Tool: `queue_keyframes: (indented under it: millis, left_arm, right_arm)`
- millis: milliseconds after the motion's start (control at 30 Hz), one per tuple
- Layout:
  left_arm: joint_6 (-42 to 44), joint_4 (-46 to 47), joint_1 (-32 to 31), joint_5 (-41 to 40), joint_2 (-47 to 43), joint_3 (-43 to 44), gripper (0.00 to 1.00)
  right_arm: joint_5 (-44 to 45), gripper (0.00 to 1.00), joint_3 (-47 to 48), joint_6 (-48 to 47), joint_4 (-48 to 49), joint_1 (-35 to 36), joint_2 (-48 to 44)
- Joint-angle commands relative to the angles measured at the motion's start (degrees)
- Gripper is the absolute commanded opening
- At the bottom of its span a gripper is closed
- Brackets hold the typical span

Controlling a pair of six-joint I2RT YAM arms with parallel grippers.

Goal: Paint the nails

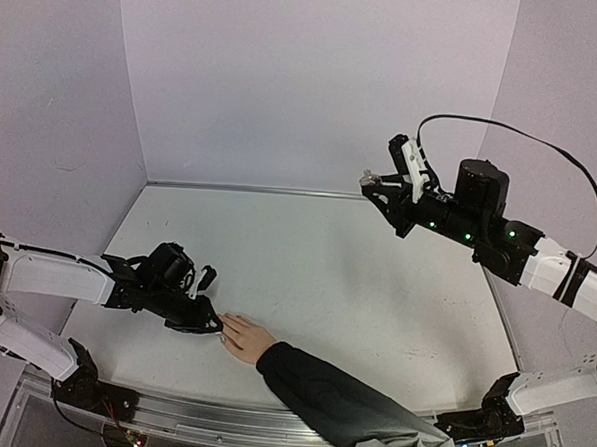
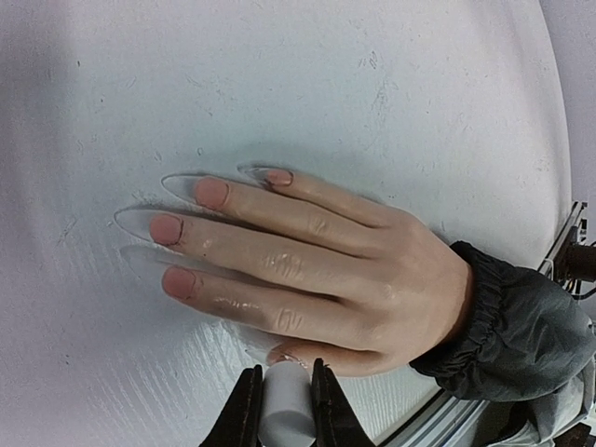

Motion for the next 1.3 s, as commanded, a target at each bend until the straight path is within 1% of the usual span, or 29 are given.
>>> queue_keyframes:
  millis: [0,567,1267]
  left_arm:
    - [-0.4,2.4,-0.3,-0.3,0.6,0.1,0.0]
    - [-1.6,2.3,-0.3,-1.9,0.1,-1.0,0.0]
    - [-1.2,2.0,-0.2,-4.3,-0.7,-0.3,0.0]
  right_arm:
    - [-0.5,0.0,0.3,-0.1,3.7,0.3,-0.1]
    - [-0.4,0.0,0.5,-0.1,3.7,0.3,0.4]
    - [-0.4,0.0,0.5,-0.1,3.7,0.3,0.4]
